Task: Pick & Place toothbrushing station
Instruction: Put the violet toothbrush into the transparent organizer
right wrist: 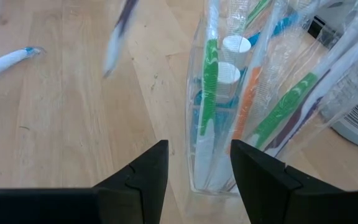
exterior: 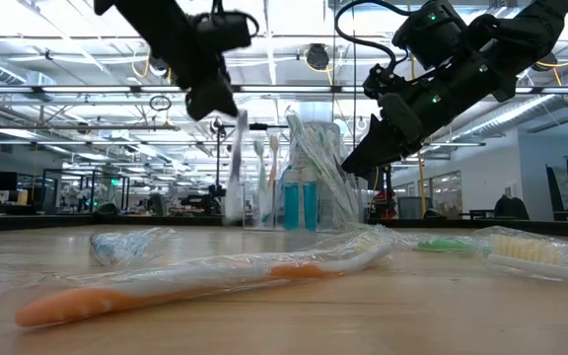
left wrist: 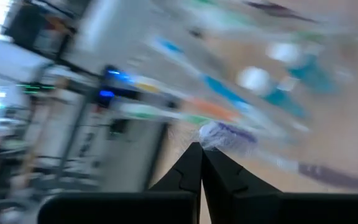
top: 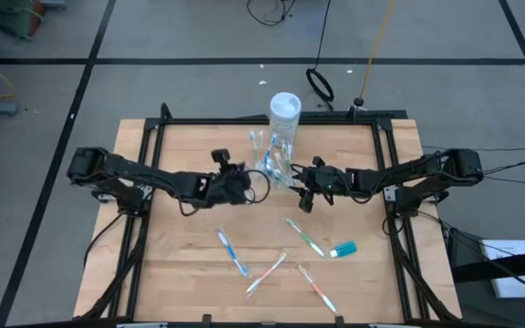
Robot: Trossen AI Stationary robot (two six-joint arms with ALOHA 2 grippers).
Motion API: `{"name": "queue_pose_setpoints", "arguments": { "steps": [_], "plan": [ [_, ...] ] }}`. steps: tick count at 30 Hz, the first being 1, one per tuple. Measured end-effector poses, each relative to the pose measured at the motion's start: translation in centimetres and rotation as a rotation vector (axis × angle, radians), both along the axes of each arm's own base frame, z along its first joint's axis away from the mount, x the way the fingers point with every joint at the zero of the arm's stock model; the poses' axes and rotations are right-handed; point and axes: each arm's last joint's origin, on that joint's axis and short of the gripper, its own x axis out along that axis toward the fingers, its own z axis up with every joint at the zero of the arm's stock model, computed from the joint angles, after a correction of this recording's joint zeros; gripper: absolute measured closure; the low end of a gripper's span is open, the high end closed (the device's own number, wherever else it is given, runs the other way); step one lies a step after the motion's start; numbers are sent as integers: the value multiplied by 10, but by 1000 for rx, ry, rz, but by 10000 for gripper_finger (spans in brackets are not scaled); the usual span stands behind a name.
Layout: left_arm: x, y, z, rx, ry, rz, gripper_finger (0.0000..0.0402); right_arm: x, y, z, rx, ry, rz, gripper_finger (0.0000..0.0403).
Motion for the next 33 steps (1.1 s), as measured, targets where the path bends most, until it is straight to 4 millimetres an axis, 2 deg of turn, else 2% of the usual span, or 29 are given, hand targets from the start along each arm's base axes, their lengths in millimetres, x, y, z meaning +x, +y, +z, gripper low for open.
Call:
{"name": "queue_pose_setpoints", "arguments": {
  "steps": [3,7,12,21,28,33],
  "plan": [
    [1,4,17,110,-60,44,398,0,0,0,0,0,0,238],
    [7,13,35,174,-178,78,394,0,0,0,0,0,0,238],
    [12,30,51,258,-229,99,399,0,0,0,-2,0,2,238],
    [11,55,53,268,-248,178,399,0,0,0,-3,1,2,238],
    [11,62,51,191,-319,137,398,0,0,0,-3,1,2,238],
    [11,66,47,150,-304,120,393,0,0,0,-3,1,2,238]
  ]
}}
